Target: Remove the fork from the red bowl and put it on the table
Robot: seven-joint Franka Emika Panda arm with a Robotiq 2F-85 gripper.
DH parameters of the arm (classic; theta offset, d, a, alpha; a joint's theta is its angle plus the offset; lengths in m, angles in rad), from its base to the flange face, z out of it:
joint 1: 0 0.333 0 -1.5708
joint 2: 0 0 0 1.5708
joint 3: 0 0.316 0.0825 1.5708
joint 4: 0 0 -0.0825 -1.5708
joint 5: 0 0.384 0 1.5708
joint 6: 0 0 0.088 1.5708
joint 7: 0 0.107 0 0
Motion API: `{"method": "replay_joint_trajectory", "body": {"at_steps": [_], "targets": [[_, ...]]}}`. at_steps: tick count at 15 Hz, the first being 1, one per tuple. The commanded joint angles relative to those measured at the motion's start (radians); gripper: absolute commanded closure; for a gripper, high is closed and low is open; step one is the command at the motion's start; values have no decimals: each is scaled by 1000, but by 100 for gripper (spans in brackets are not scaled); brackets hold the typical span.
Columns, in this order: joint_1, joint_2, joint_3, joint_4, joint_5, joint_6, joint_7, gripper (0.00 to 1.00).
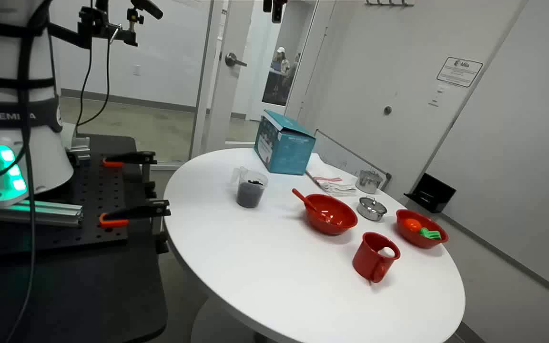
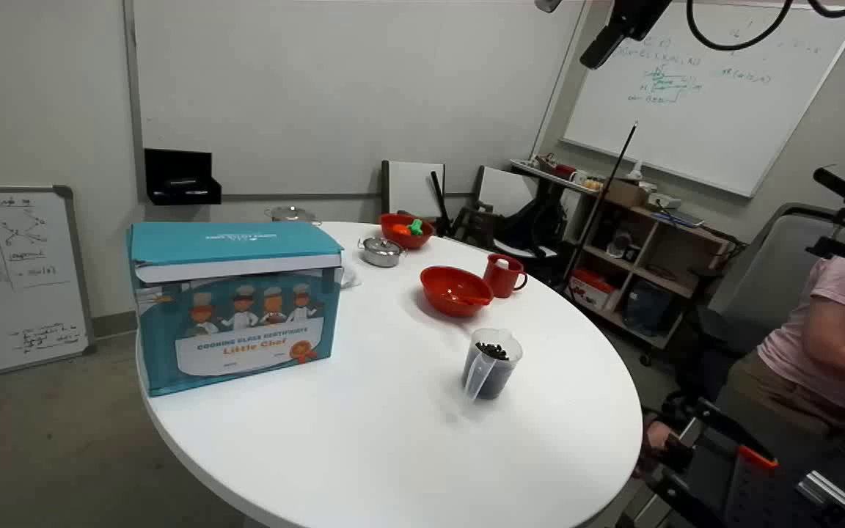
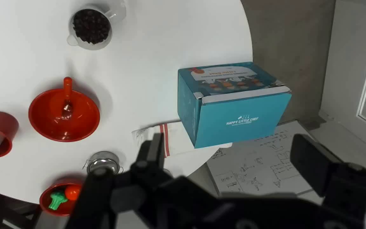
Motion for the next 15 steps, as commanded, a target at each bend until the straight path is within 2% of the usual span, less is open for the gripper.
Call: {"method": "replay_joint_trajectory", "body": {"at_steps": [1, 10, 11, 15], "targets": [[-1, 0, 0, 2, 0, -2, 0, 0], [-1, 0, 0, 2, 0, -2, 0, 0], [1, 1, -3, 8, -7, -28, -14, 0], [-34, -4, 20, 5, -44, -46, 67, 0]]}}
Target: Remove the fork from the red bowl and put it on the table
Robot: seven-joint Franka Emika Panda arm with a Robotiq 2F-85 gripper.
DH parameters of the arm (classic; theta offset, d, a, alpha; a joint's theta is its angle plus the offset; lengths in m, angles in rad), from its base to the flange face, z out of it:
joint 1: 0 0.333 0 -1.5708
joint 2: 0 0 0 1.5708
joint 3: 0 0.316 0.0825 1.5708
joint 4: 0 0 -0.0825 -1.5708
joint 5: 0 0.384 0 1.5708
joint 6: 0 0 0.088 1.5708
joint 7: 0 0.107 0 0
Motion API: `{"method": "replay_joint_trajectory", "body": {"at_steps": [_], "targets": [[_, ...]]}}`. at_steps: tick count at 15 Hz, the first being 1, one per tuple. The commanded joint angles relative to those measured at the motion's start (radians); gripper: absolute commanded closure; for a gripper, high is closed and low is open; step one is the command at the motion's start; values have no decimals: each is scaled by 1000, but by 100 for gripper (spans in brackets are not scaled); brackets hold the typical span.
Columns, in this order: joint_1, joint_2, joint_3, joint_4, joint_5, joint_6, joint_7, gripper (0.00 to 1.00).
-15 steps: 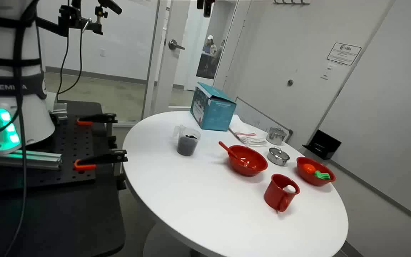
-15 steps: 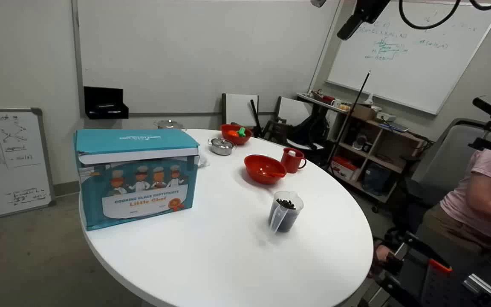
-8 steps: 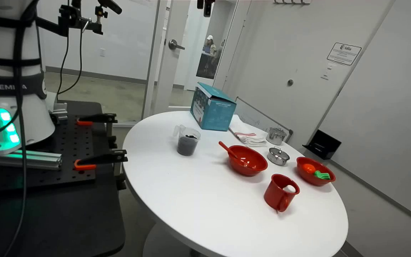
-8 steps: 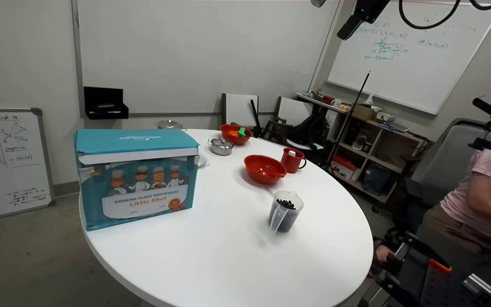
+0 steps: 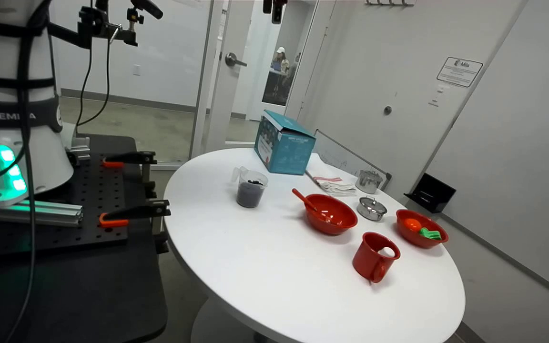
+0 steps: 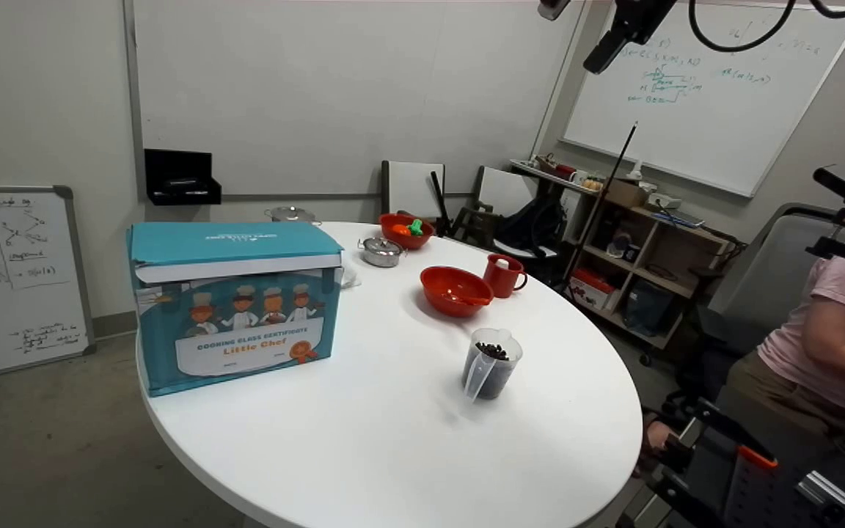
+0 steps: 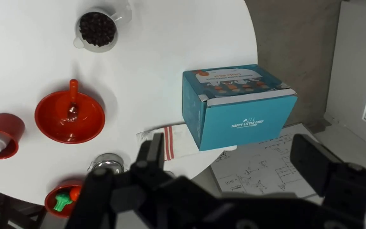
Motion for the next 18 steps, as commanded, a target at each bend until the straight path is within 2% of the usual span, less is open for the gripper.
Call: {"method": "replay_joint_trajectory", "body": {"at_steps": [1, 5, 6, 8, 10, 11, 14, 18], "targets": [[-29, -4, 21, 6, -29, -34, 76, 0], [-69, -8, 52, 9, -49, -78, 221, 0], [-103, 200, 29, 116, -68, -5, 192, 0], [-129, 253, 23, 138, -83, 28, 238, 0], [-156, 363, -1, 200, -112, 36, 257, 0], [-121, 229, -4, 100, -86, 30, 222, 0], [-135, 355, -32, 171, -99, 40, 225, 0], [-119, 382, -20, 195, -108, 27, 236, 0]]}}
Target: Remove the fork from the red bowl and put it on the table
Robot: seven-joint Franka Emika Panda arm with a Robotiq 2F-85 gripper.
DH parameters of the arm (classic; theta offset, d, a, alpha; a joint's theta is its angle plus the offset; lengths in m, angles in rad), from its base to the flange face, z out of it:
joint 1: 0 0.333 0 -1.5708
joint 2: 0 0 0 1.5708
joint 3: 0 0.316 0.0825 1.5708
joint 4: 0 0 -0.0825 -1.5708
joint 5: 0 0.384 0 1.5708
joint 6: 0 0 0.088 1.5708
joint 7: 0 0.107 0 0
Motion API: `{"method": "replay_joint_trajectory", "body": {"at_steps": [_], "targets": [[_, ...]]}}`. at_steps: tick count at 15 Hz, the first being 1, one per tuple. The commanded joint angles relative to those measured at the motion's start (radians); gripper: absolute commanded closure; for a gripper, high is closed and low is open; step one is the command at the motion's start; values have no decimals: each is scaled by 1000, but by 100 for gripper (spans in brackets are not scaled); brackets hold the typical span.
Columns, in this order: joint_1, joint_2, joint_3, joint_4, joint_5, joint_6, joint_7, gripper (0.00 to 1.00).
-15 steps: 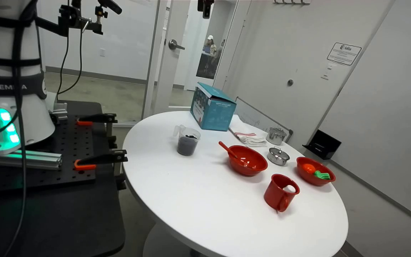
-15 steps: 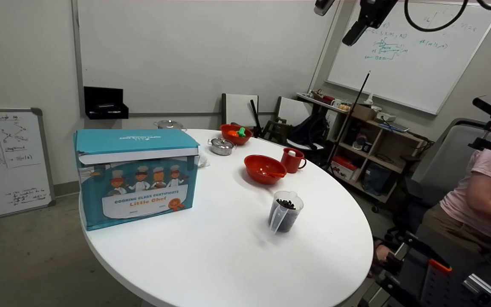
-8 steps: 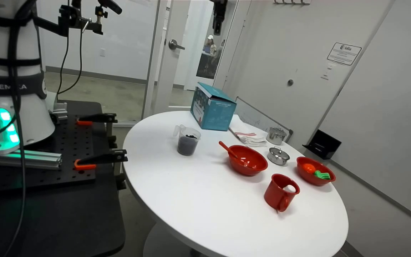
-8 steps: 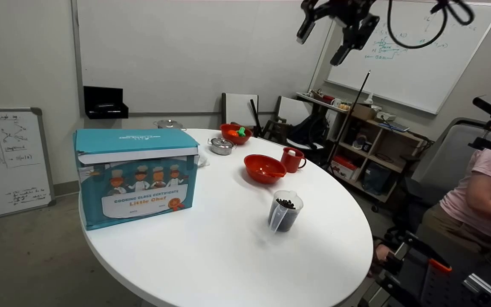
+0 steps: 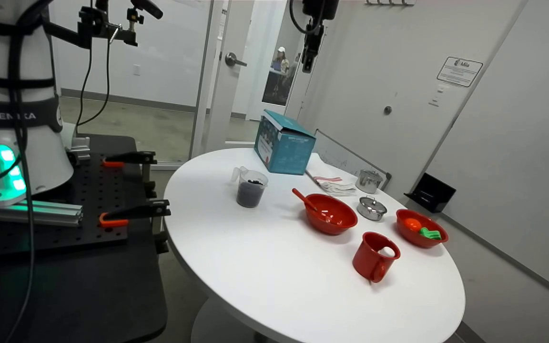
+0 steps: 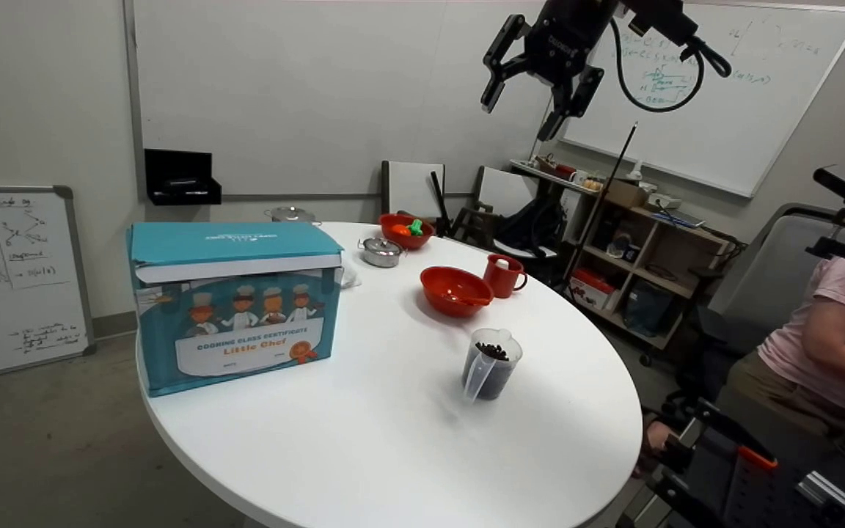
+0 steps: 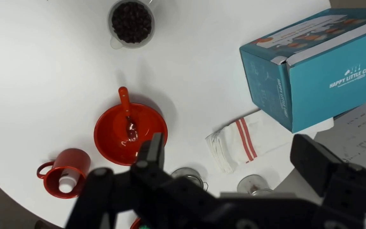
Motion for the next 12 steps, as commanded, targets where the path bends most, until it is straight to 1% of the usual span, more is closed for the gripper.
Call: {"method": "replay_joint_trajectory", "body": {"at_steps": [1, 4, 5, 12], "targets": [[43, 37, -15, 20, -14, -28, 10, 0], [55, 109, -28, 44, 1, -28, -11, 0], [55, 131, -33, 50, -9, -29, 8, 0], [40, 257, -123, 82, -2, -42, 1, 0]]}}
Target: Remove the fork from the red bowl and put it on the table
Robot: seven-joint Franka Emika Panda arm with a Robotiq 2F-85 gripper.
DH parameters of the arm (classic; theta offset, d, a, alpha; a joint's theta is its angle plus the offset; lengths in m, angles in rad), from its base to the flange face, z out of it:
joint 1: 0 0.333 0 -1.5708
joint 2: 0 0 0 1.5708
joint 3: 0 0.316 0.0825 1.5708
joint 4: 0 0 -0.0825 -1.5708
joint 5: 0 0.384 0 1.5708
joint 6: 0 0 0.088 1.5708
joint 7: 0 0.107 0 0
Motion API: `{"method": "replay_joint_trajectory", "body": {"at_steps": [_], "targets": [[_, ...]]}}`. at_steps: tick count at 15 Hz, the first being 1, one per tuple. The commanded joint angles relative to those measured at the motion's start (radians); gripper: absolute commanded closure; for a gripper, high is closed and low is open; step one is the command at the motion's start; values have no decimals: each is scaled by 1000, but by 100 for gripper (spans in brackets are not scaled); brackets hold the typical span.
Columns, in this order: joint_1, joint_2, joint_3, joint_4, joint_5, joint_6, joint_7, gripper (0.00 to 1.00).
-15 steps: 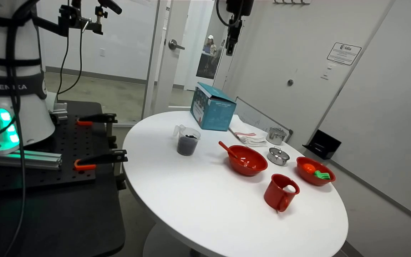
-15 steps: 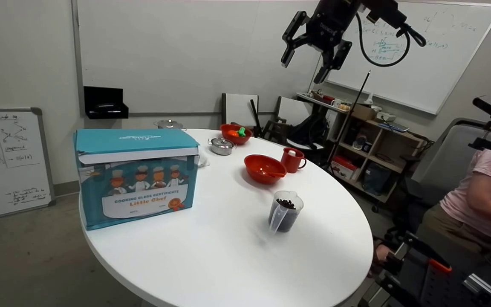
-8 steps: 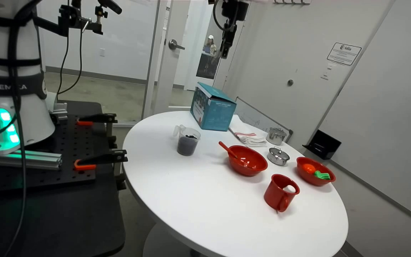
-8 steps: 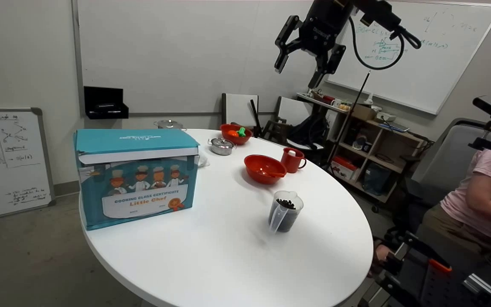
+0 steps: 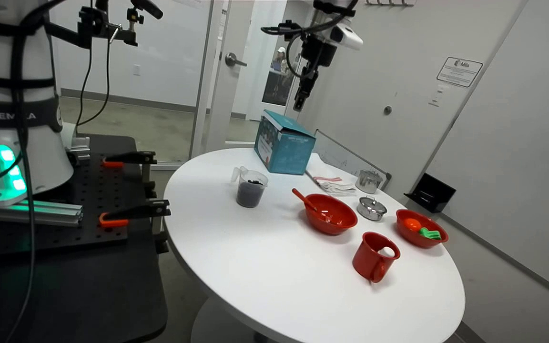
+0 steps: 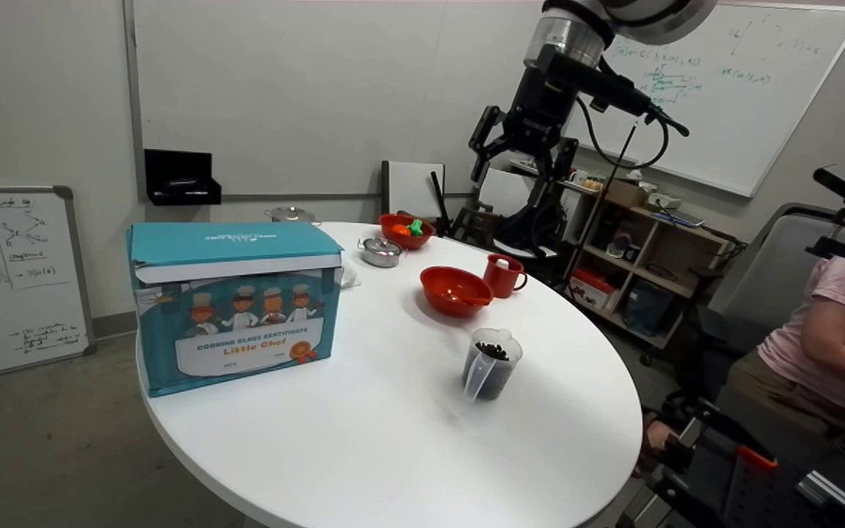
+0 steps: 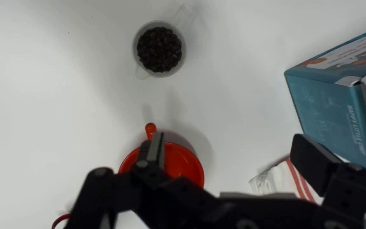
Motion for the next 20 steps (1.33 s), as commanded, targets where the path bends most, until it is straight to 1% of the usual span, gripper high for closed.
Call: {"method": "replay_joint_trajectory", "body": {"at_steps": [1, 5, 7, 10, 11, 12, 14, 17, 18, 20], "targets": [[6, 78, -45, 63, -11, -38, 4, 0], [17, 160, -75, 105, -57, -24, 12, 0], [30, 209, -98, 133, -127, -20, 48, 0], [43, 281, -133, 176, -193, -26, 82, 0], [41, 303, -140, 191, -188, -31, 80, 0], [37, 244, -130, 129, -155, -6, 49, 0], [38, 265, -136, 135, -154, -2, 48, 0], [41, 261, -135, 135, -154, -2, 48, 0], [52, 263, -139, 136, -181, -5, 58, 0], [56, 298, -135, 168, -183, -25, 41, 0]]}}
